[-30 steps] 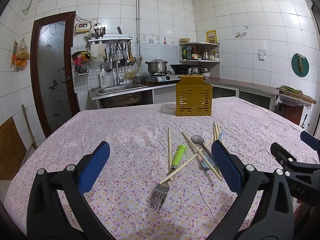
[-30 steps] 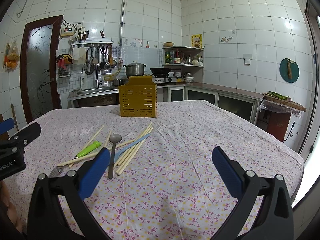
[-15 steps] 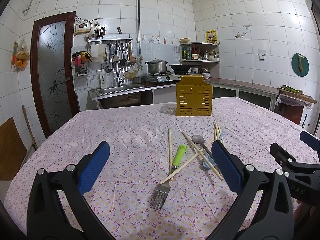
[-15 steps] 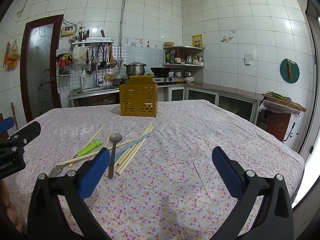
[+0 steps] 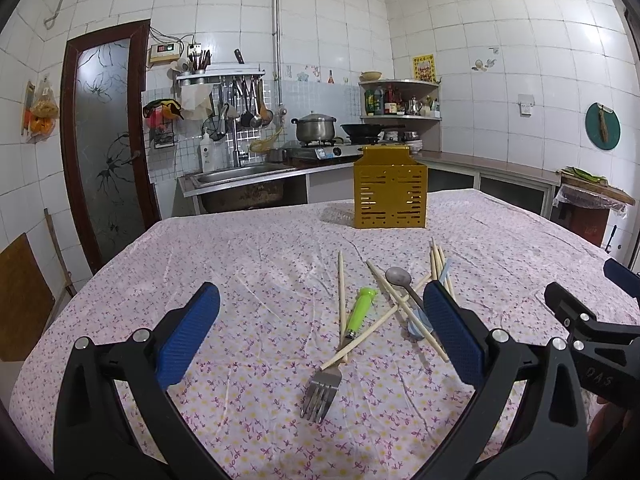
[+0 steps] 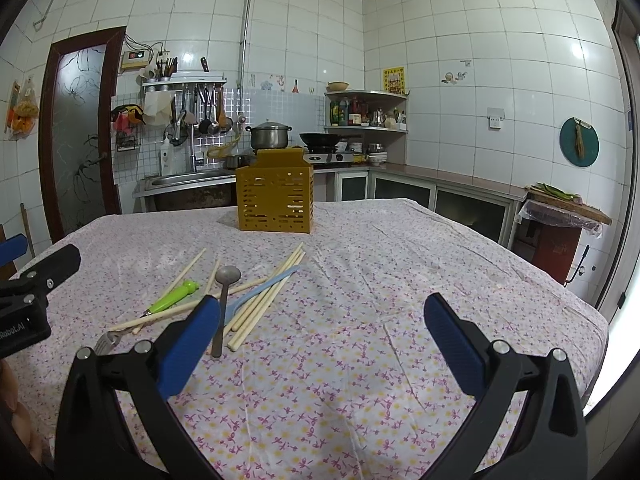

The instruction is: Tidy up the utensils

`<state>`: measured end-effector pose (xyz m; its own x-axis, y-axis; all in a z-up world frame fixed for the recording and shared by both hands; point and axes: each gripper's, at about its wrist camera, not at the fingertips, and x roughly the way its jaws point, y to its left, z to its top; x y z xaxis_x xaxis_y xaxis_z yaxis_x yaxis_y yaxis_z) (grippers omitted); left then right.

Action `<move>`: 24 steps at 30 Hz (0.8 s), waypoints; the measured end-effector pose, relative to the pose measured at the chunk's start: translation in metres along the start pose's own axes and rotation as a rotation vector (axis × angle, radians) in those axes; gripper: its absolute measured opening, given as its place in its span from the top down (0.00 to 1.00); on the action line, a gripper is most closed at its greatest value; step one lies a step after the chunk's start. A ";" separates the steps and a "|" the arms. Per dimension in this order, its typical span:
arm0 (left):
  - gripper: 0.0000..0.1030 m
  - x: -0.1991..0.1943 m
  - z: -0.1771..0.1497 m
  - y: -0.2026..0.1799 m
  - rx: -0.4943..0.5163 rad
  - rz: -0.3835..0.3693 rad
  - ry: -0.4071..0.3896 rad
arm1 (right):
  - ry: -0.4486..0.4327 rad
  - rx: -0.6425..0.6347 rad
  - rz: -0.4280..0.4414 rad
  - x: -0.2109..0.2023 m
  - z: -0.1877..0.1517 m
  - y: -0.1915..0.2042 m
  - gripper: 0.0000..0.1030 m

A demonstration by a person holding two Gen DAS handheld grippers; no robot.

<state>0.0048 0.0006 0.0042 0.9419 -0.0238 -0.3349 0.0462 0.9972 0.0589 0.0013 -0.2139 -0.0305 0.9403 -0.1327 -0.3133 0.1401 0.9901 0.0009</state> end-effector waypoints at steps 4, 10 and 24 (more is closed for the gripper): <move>0.04 0.010 0.010 0.000 0.003 0.018 0.010 | -0.015 0.012 -0.002 0.006 0.012 -0.004 0.03; 0.04 0.033 0.029 0.005 -0.003 0.026 0.040 | 0.001 -0.002 0.007 0.028 0.033 -0.005 0.03; 0.05 0.137 0.036 0.017 -0.047 -0.069 0.319 | 0.242 -0.036 -0.072 0.127 0.034 -0.018 0.03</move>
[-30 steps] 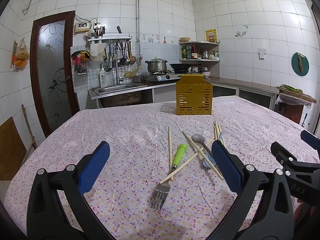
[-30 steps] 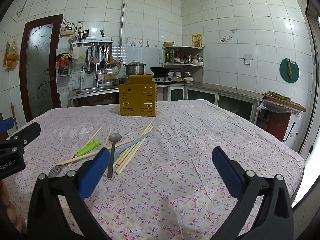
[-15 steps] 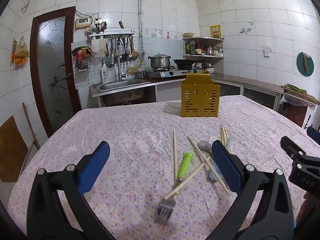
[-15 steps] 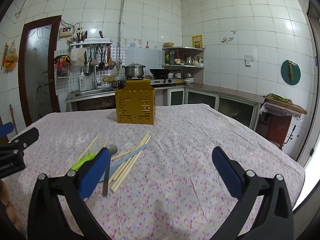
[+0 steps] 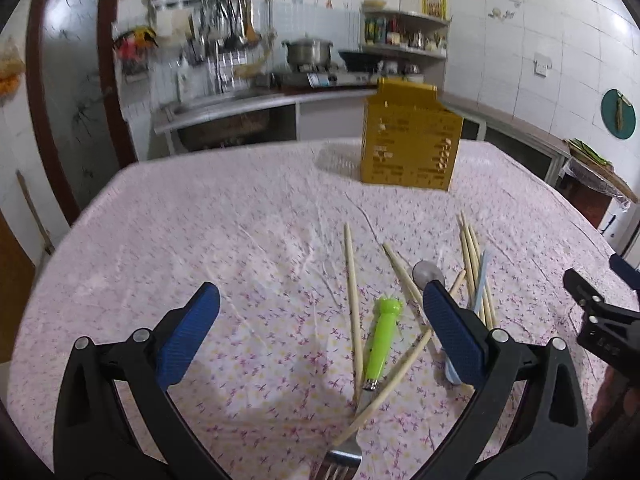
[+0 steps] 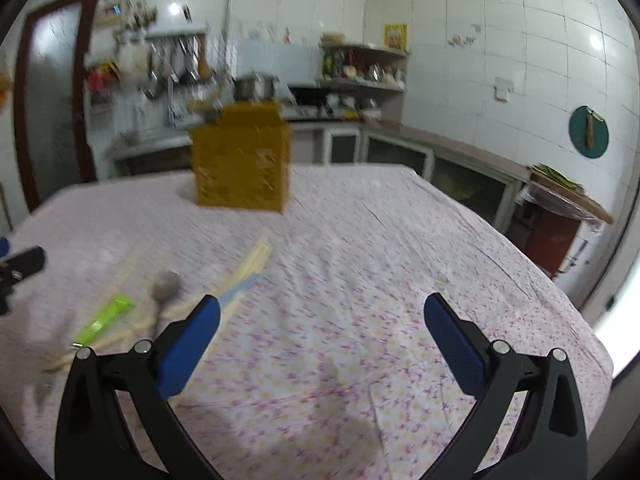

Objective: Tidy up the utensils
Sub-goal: 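Grasp a single wooden chopstick with the left tool while the right tool grasps a chopstick bundle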

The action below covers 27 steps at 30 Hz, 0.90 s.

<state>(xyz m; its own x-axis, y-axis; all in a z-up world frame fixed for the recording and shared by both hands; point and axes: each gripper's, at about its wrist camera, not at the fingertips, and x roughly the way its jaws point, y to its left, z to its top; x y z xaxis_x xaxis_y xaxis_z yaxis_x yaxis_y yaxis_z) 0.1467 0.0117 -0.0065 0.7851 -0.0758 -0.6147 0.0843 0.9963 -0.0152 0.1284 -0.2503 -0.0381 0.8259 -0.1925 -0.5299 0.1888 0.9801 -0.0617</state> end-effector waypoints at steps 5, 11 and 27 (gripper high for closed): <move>0.15 0.040 0.008 0.008 -0.019 -0.022 0.119 | 0.079 0.058 0.062 0.026 0.007 -0.007 0.03; 0.49 0.086 0.017 0.008 -0.036 -0.063 0.251 | 0.159 0.046 0.056 0.057 0.014 -0.003 0.13; 0.82 0.151 0.034 -0.027 0.105 -0.087 0.403 | 0.406 0.108 0.231 0.115 0.031 0.019 0.55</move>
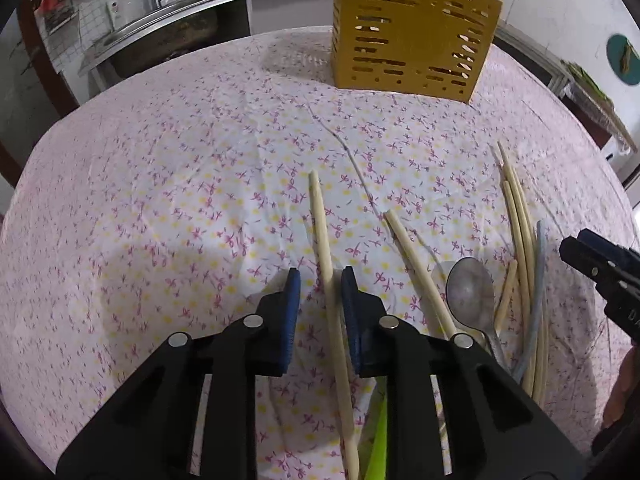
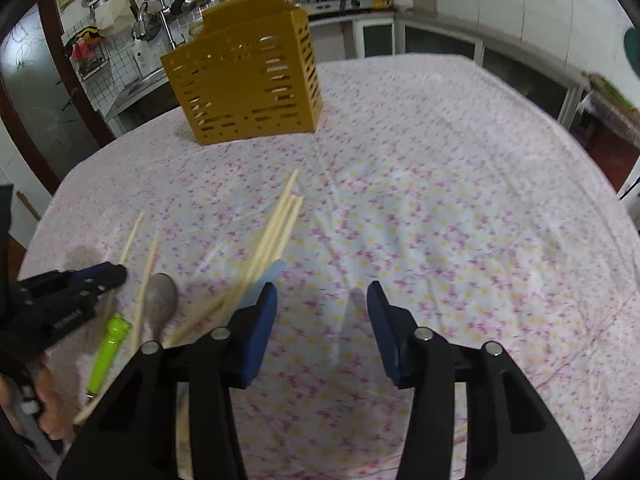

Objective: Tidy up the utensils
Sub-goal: 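Grasp a single wooden chopstick with the left tool while the right tool grasps a chopstick bundle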

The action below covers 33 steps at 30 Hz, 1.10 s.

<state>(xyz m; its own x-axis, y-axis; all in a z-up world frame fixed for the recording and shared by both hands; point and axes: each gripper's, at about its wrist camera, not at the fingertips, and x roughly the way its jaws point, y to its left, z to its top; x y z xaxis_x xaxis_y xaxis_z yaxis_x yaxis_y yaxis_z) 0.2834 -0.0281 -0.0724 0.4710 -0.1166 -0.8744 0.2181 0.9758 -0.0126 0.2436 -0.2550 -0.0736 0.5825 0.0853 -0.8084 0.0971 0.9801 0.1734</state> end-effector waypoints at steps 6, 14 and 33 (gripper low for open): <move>0.88 0.005 0.010 0.000 0.006 -0.001 0.018 | 0.100 0.023 0.009 0.020 0.011 0.018 0.65; 0.94 0.009 0.017 0.005 -0.006 -0.018 0.034 | 0.158 0.007 -0.012 0.032 0.019 0.033 0.81; 0.95 0.006 0.029 0.025 -0.077 -0.075 0.060 | 0.031 -0.099 0.024 -0.001 0.068 0.005 0.89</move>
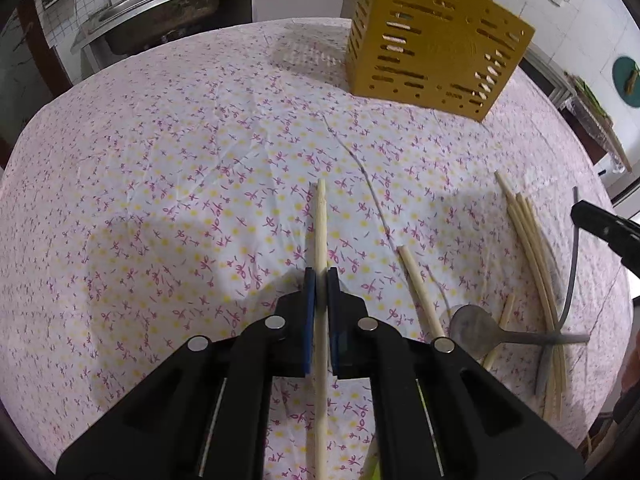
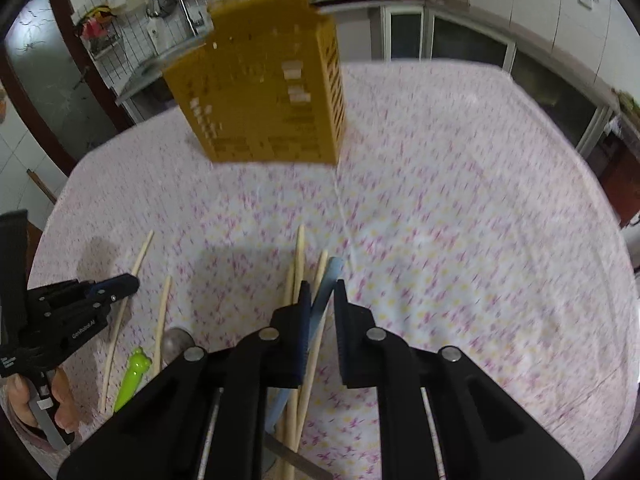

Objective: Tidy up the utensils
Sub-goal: 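Grasp a single wooden chopstick with the left tool while the right tool grasps a chopstick bundle, then lift and carry both held chopsticks over the yellow slotted holder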

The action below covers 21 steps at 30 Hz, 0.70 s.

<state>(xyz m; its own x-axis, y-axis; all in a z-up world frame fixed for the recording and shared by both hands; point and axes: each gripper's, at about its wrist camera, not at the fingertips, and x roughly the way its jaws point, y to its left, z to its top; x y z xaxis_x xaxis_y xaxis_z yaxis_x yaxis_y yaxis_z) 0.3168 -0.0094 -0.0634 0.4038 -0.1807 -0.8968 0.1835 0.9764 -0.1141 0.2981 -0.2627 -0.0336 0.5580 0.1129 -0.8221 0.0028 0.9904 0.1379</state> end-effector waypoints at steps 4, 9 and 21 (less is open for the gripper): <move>0.95 -0.007 0.001 0.005 -0.024 -0.015 -0.016 | -0.055 -0.020 -0.020 -0.013 0.008 -0.001 0.89; 0.95 -0.025 0.006 0.014 -0.055 -0.044 -0.061 | -0.120 -0.011 -0.009 -0.029 0.014 -0.010 0.90; 0.95 -0.081 0.018 0.014 -0.090 -0.128 -0.281 | -0.287 -0.024 -0.046 -0.070 0.032 -0.017 0.95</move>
<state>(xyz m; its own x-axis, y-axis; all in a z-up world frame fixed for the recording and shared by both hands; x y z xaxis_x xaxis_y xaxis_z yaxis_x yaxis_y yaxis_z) 0.3027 0.0169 0.0156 0.6167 -0.3163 -0.7209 0.1742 0.9479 -0.2668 0.2855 -0.2895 0.0395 0.7695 0.0446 -0.6370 0.0152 0.9960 0.0881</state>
